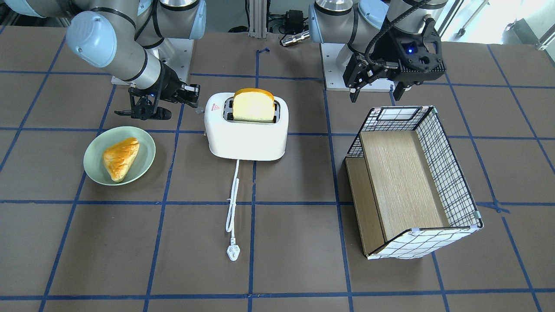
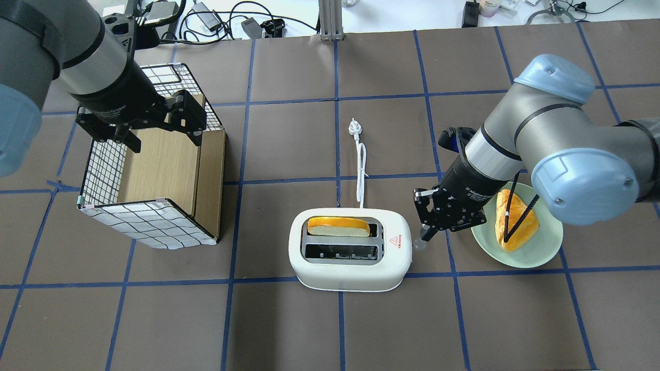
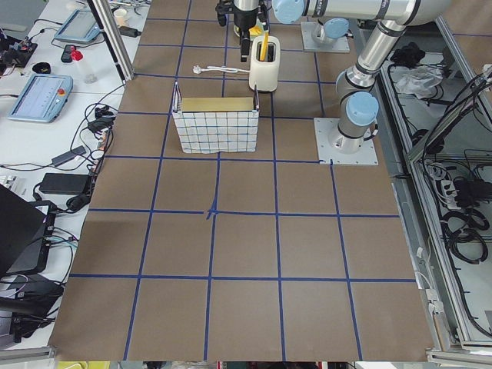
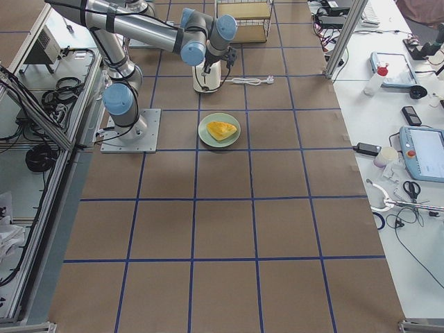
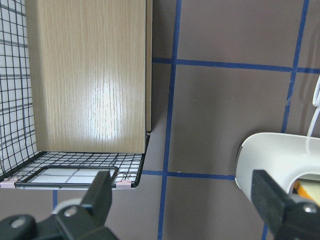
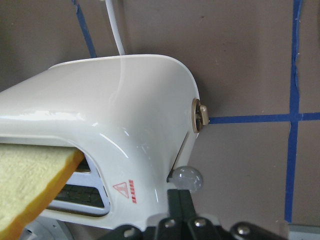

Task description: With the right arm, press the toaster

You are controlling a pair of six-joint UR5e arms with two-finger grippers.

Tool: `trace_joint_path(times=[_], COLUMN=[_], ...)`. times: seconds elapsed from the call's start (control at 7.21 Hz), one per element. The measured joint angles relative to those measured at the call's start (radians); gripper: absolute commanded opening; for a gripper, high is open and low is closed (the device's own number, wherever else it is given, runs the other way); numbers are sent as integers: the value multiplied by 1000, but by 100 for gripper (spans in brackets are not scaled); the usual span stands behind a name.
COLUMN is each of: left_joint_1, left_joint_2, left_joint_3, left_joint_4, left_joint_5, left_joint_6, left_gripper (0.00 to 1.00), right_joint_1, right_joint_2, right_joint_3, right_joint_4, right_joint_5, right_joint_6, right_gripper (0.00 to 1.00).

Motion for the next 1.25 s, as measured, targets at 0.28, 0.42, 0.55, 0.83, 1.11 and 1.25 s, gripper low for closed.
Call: trace_joint_path(times=[0.28, 0.42, 0.55, 0.83, 1.11, 1.25], left_joint_1=[0, 0, 0, 0, 0, 0], left_joint_2=[0, 0, 0, 0, 0, 0], left_joint_3=[0, 0, 0, 0, 0, 0], left_joint_4=[0, 0, 0, 0, 0, 0], left_joint_5=[0, 0, 0, 0, 0, 0], left_joint_6=[0, 0, 0, 0, 0, 0], left_gripper=[100, 100, 100, 100, 100, 100], right_joint_1=[0, 0, 0, 0, 0, 1], right_joint_2=[8, 9, 9, 11, 11, 12], right_joint_3=[15, 17, 18, 26, 54, 62], right_joint_4=[-1, 0, -2, -18, -55, -65], right_joint_5=[0, 0, 0, 0, 0, 0], right_joint_6=[-1, -1, -1, -1, 0, 0], right_gripper=[0, 0, 0, 0, 0, 0])
